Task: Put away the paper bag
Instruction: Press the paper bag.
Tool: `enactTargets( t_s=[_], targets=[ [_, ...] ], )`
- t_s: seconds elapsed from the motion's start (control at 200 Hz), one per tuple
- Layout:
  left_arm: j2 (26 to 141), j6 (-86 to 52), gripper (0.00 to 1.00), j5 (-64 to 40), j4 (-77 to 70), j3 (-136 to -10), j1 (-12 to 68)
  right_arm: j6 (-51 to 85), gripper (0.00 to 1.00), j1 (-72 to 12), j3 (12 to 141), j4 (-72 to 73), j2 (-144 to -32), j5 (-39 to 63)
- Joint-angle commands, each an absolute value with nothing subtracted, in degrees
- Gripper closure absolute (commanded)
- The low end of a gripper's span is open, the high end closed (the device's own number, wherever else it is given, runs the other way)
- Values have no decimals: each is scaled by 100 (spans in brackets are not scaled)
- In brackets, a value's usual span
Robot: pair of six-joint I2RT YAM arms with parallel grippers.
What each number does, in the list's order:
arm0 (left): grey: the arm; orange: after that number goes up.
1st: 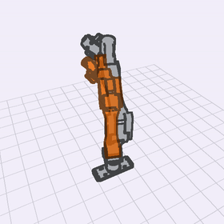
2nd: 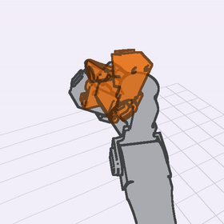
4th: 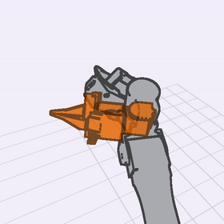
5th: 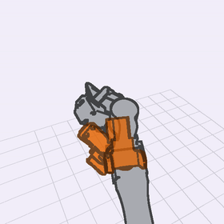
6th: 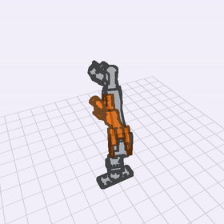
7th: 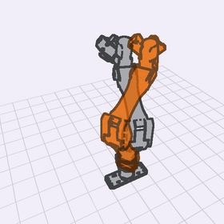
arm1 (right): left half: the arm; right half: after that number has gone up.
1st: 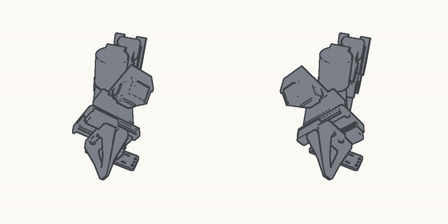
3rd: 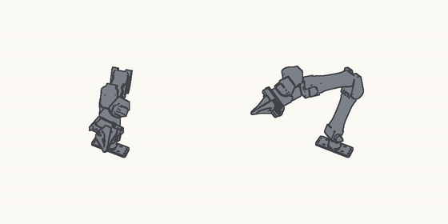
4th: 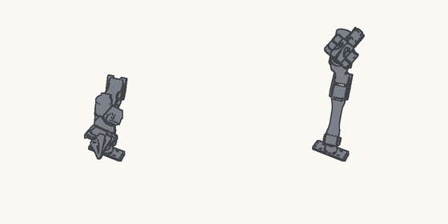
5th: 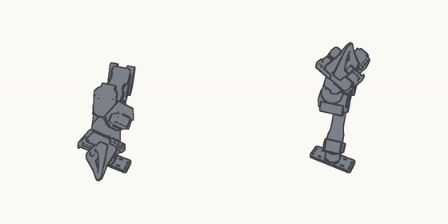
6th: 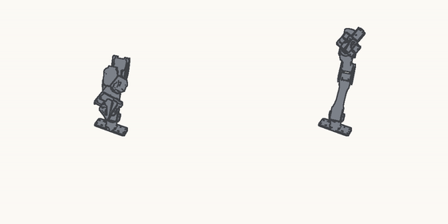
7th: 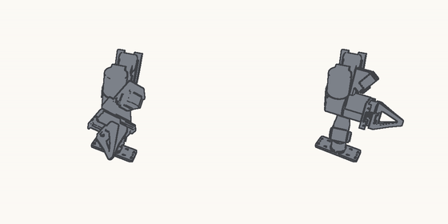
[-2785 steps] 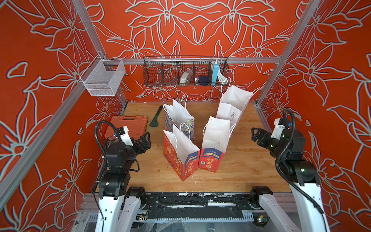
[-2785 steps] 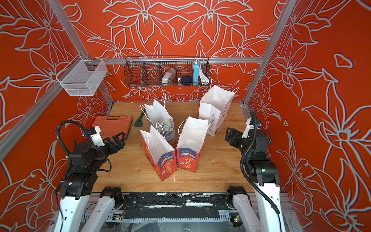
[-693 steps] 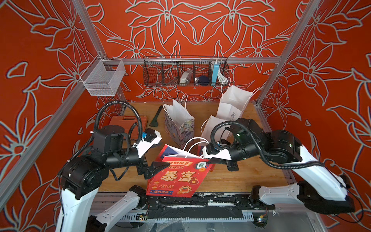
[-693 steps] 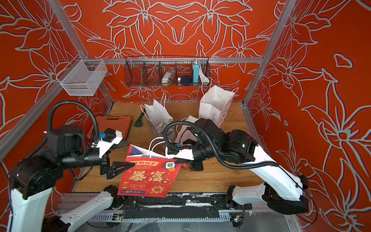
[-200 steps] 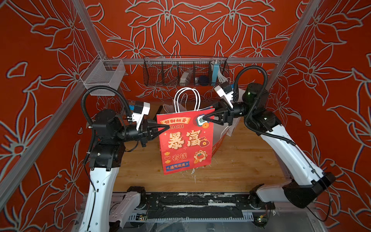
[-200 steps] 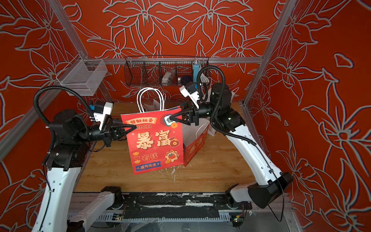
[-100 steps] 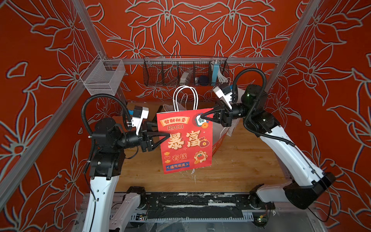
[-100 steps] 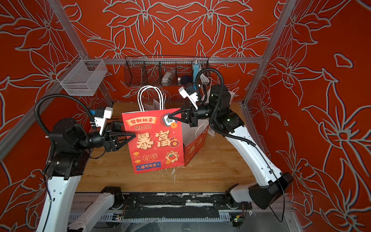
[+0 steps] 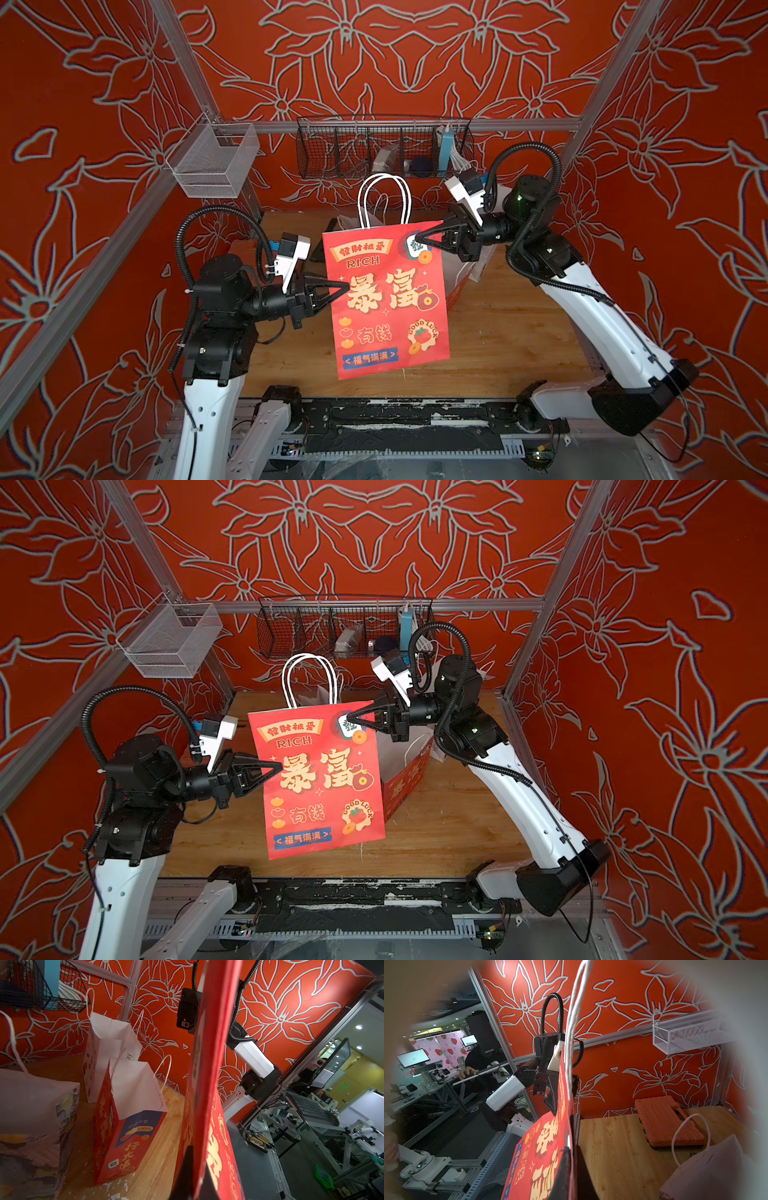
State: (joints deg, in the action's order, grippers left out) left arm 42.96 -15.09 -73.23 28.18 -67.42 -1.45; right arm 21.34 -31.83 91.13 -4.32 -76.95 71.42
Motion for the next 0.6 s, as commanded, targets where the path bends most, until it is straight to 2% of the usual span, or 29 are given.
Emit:
enactTargets(
  t_s=[0.0,0.035,0.09,0.2,0.285,0.435,0.48,0.515,0.55,0.596],
  targets=[
    [4289,-1264,63,-7483,3237,-6803,-161,2057,100,-3181,9166,-115,-7481,6849],
    [4289,-1218,52,-7483,3307,-6803,-159,2049,100,-3181,9176,-107,-7473,6818],
    [4274,-1221,42,-7539,3335,-6754,-161,2026,100,-3175,9185,-114,-7464,6779],
    [4254,-1105,39,-7568,3601,-6633,-163,1978,100,-3181,9193,-93,-7460,6687],
    [4241,-896,52,-7567,3884,-6571,-161,1971,100,-3180,9202,-62,-7477,6617],
    [4166,-858,82,-7620,3926,-6478,-159,1851,100,-3177,9227,-101,-7493,6446],
    [4163,-791,87,-7598,3991,-6478,-160,1816,100,-3176,9255,-121,-7508,6409],
    [4166,-732,88,-7579,4052,-6478,-160,1790,100,-3177,9273,-145,-7522,6392],
    [4175,-659,83,-7547,4117,-6469,-161,1761,100,-3177,9289,-166,-7531,6381],
    [4188,-580,58,-7464,4156,-6460,-158,1734,100,-3180,9328,-193,-7561,6381]
  ],
)
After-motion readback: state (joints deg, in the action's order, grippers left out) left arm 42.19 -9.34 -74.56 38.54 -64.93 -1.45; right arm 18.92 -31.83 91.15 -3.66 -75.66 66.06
